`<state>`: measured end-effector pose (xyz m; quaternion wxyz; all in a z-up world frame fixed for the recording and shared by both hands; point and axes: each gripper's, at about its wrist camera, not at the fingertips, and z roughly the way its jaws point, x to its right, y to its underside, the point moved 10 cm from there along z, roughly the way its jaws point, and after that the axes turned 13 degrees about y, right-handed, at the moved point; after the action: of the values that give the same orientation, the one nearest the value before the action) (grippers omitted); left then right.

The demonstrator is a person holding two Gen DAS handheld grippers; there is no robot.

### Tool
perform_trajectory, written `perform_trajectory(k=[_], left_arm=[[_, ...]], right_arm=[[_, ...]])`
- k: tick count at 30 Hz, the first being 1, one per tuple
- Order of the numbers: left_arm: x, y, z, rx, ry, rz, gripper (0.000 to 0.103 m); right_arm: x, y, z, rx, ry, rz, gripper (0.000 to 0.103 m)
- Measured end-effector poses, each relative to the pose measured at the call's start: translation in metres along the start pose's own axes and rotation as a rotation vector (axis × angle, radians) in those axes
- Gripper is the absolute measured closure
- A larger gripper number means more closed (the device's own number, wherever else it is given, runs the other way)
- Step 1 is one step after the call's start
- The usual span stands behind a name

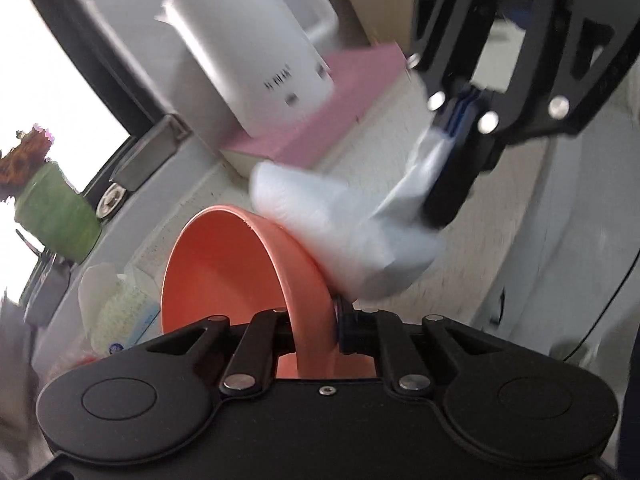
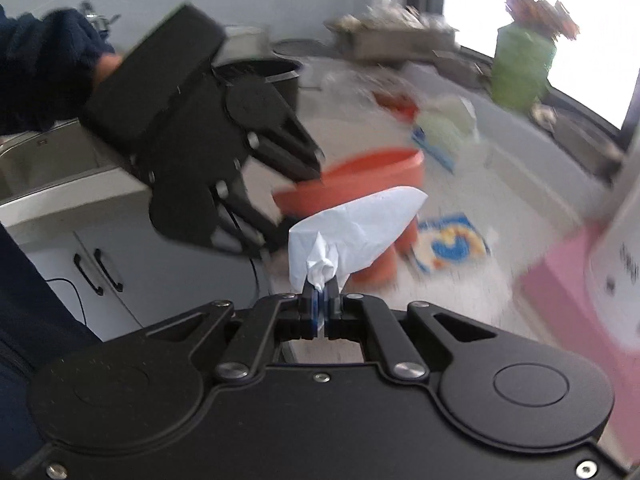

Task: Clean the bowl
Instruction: 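Lift the orange bowl and tilt it with the left tool while the right tool wipes its rim, then turn the bowl upside down with the left tool while the right tool wipes its feet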

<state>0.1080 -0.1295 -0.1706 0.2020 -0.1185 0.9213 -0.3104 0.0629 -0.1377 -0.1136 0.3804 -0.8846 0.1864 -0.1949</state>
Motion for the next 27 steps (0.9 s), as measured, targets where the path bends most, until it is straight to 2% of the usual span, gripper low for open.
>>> perform_trajectory(k=[6, 9, 22, 27], left_arm=[[0.004, -0.008, -0.012, 0.076, -0.013, -0.099, 0.091], [-0.001, -0.008, -0.023, 0.107, 0.003, -0.17, 0.091], [-0.021, -0.028, -0.084, 0.315, 0.065, -0.373, 0.09], [-0.023, -0.04, -0.111, 0.418, 0.15, -0.405, 0.09]], right_arm=[[0.0, -0.036, 0.009, 0.03, -0.007, -0.108, 0.101], [0.005, -0.051, 0.013, 0.042, 0.001, -0.139, 0.101], [0.033, -0.092, 0.024, 0.069, 0.04, -0.19, 0.101], [0.043, -0.095, 0.025, 0.067, 0.036, -0.193, 0.101]])
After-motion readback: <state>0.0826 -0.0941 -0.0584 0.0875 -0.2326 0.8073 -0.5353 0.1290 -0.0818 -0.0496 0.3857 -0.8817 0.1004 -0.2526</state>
